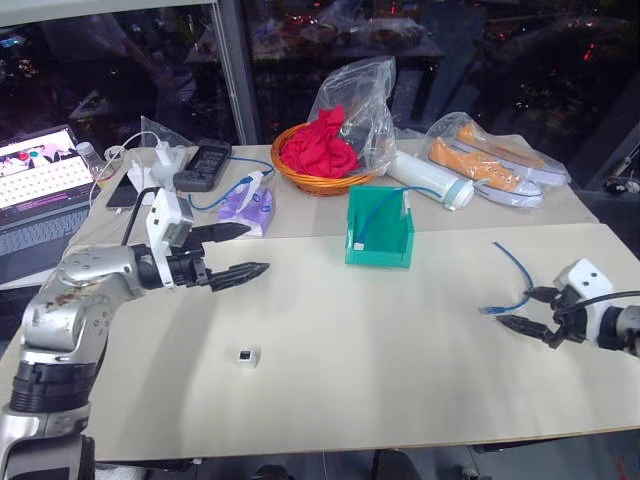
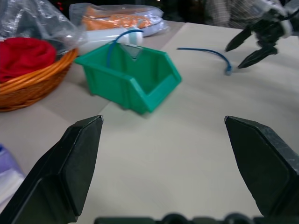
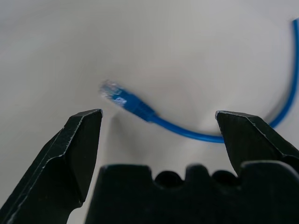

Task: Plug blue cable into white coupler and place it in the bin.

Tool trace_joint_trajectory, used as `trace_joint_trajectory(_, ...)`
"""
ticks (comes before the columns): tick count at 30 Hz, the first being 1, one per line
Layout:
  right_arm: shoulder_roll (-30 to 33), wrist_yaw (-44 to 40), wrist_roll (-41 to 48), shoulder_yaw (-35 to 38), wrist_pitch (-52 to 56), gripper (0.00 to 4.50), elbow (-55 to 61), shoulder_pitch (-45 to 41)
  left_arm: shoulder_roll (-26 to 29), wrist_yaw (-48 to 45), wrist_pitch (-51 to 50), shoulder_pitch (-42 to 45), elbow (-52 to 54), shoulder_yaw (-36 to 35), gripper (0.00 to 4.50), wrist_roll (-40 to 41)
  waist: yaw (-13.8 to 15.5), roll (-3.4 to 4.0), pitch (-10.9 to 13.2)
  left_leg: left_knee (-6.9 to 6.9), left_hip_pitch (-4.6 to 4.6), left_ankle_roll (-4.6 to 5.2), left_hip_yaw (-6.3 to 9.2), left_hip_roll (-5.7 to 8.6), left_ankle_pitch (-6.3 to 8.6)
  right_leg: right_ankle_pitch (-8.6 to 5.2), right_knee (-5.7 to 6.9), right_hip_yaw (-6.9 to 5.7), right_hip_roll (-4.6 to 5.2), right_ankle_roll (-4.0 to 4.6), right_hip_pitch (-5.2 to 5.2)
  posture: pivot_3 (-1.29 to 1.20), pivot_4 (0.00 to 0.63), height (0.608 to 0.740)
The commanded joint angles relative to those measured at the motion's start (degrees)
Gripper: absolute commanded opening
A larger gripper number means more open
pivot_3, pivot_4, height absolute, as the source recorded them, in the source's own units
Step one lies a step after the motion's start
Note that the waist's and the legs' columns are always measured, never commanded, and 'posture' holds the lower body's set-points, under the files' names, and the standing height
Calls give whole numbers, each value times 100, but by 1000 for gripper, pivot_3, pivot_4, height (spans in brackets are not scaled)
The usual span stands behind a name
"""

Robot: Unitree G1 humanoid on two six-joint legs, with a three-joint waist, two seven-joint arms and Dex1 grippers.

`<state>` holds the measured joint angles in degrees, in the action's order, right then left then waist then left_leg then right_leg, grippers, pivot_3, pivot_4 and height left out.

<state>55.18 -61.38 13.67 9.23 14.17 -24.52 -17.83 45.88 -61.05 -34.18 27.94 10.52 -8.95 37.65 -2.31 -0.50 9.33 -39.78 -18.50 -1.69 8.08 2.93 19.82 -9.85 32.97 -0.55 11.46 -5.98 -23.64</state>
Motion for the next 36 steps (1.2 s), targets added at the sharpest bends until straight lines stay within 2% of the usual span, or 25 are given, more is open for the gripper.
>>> trace_joint_trajectory(1,66,-65,-121,-141,122,4500,72,-159,118,45,-169,158,363,-141,4484,220,0,0,0,0,-3,0,0,0,0,0,2,1,0,0,-4,0,150,740)
trace_joint_trajectory(11,-25,70,-500,-464,-61,4500,-175,-354,51,219,-190,183,528,-160,4484,297,-13,0,0,-3,-18,0,-28,0,0,2,13,25,0,1,-38,0,150,740)
trace_joint_trajectory(14,-89,54,-514,-525,-54,3814,-145,-351,23,258,-176,118,573,-166,4500,308,-16,-1,0,-4,-18,0,-32,0,0,4,13,28,0,1,-39,0,150,740)
trace_joint_trajectory(19,-207,-87,-550,-724,17,2100,-135,-303,-1,288,-140,37,608,-178,4500,301,-25,-26,-6,-7,-11,0,-45,0,0,13,15,44,-1,-2,-38,0,150,740)
trace_joint_trajectory(20,-229,-115,-535,-743,12,1922,-129,-295,-6,293,-143,39,614,-176,4500,306,-24,-42,-8,-8,-6,0,-46,0,0,13,16,46,-2,-1,-36,0,150,740)
trace_joint_trajectory(21,-242,-144,-520,-754,15,1428,-124,-291,-12,301,-146,44,620,-168,4500,310,-24,-50,-9,-8,-1,0,-48,0,0,14,17,51,-4,-1,-34,0,150,740)
trace_joint_trajectory(25,-203,-363,-356,-734,195,148,340,-147,-8,280,-148,77,596,-141,4500,327,-21,-60,-12,-10,8,0,-60,0,0,16,17,67,-6,-2,-33,0,150,740)
trace_joint_trajectory(32,-303,-366,-44,-887,841,65,2423,-261,8,116,-111,219,544,85,4500,251,-40,-59,-11,-6,2,0,-66,2,0,18,22,91,-15,-3,-59,0,150,740)
trace_joint_trajectory(36,-802,-707,-322,-2044,836,65,3182,-901,123,-427,440,311,538,1163,4500,-644,-16,-59,-11,-6,2,0,-67,5,0,20,18,92,-15,-7,-58,0,150,740)
